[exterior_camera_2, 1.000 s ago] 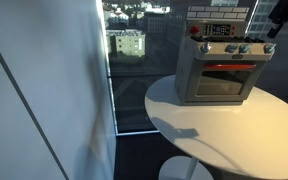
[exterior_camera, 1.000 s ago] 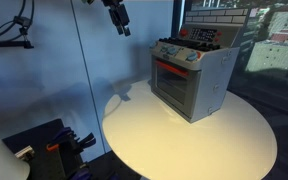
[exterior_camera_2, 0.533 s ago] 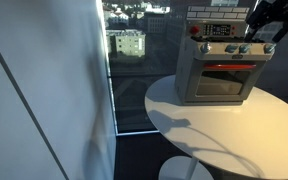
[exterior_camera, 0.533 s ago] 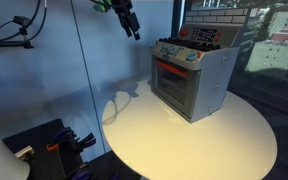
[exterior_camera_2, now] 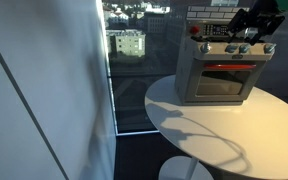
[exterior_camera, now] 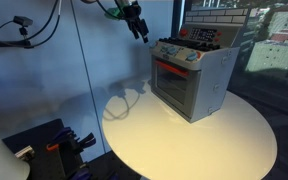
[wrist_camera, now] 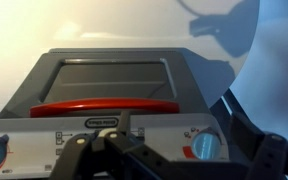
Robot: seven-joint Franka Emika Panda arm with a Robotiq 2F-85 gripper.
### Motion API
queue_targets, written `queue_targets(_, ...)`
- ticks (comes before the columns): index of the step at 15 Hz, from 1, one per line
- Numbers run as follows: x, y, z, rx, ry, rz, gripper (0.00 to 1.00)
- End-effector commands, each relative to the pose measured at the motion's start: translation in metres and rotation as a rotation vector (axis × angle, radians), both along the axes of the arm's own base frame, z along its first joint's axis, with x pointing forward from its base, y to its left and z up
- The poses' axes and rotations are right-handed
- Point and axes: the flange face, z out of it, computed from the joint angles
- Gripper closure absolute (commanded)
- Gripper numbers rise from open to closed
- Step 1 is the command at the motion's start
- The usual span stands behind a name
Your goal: Twist the knob on the stove
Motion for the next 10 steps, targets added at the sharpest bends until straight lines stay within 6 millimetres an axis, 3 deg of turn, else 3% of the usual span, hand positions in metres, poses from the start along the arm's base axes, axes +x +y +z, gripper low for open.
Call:
queue_targets(1,0.025,0.007,-0.004,-0.015,-0.022,0.037,0.0)
queue_targets(7,0.051,0.021,-0.017,-0.016,-0.029,0.06,0.0)
queue_targets(10,0.043,0.021,-0.023,-0.004,-0.014,0.048,0.0)
